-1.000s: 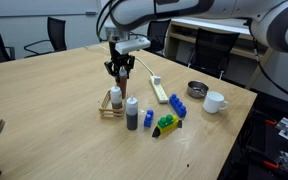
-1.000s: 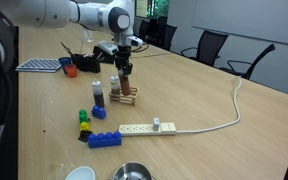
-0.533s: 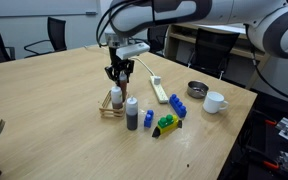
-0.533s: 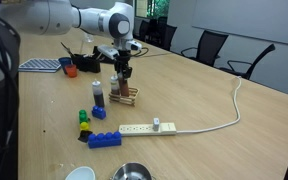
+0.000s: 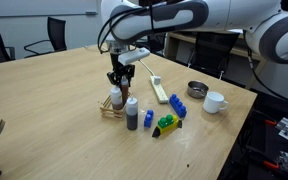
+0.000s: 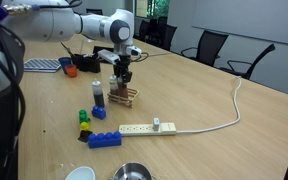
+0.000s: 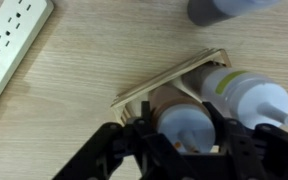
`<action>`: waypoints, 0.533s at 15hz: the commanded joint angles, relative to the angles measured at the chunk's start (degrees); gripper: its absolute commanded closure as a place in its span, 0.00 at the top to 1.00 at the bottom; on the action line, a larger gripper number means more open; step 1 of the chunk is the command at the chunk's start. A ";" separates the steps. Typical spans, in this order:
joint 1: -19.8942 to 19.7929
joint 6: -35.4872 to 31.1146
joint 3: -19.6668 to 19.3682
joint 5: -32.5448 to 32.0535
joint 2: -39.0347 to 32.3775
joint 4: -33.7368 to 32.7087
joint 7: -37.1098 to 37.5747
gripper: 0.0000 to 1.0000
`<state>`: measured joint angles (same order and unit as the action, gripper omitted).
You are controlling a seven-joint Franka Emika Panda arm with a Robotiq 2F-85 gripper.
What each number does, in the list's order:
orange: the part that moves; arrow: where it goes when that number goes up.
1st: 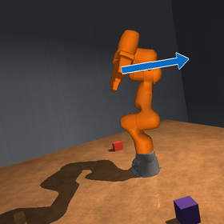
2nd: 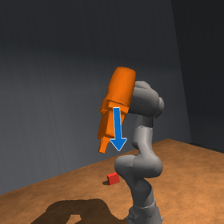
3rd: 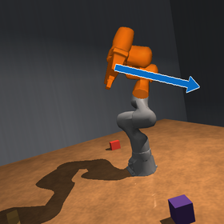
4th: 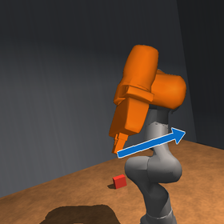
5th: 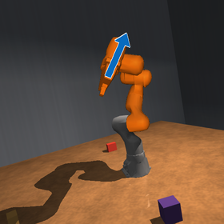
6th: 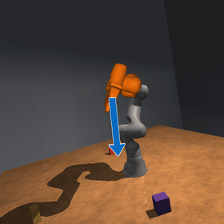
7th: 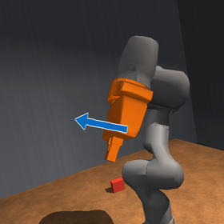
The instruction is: Put the sauce bottle on the right inside the box
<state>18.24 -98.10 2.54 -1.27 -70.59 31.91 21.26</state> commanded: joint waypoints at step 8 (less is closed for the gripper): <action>-0.36 4.88 0.40 1.79 -2.62 -9.47 0.37 1.00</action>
<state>18.15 -96.70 2.58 -1.05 -70.92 29.33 21.33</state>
